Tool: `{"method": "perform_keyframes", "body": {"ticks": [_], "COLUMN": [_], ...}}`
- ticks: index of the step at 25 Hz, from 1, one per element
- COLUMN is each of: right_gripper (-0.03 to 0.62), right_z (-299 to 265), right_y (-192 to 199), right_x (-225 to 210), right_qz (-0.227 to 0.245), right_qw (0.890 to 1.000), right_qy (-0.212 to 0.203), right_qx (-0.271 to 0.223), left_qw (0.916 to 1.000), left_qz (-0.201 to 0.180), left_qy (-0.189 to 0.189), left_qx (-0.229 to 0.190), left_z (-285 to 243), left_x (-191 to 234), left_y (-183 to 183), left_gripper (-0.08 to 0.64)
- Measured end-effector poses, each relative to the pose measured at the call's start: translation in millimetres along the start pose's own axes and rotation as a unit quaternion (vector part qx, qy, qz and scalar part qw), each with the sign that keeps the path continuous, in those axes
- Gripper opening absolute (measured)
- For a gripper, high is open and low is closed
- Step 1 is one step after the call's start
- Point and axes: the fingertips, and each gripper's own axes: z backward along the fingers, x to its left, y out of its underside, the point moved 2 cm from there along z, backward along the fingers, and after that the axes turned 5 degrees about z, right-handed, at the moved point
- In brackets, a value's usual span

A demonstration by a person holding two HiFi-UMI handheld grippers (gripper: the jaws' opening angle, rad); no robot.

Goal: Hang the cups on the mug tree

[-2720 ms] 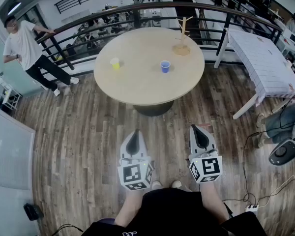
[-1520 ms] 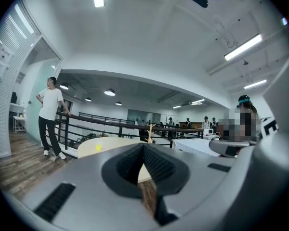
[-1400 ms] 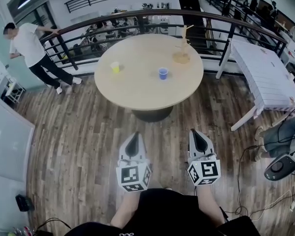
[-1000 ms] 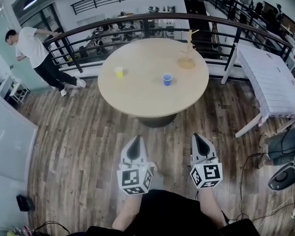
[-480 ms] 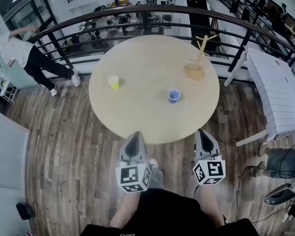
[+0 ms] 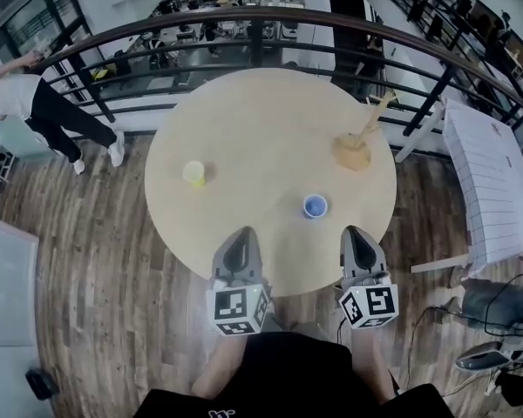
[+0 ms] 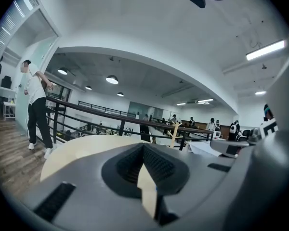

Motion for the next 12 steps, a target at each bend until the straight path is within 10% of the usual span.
{"method": "perform_keyframes", "body": {"ticks": [4, 12], "right_gripper": [0.04, 0.353], "right_z": [-21, -53], "right_y": [5, 50], "right_x": [-33, -32], "right_qz": [-0.001, 0.031], "right_qw": [1.0, 0.997], "right_qy": [-0.009, -0.054], "right_qx": [0.007, 0.054], "left_qw": [0.9999, 0.9993], "left_qz": [0.0, -0.015], "left_qy": [0.009, 0.023], "left_qx": [0.013, 0.026], "left_z": [-38, -68], "left_x": [-19, -24], "left_y": [6, 5], "left_gripper": [0.011, 0.011]}}
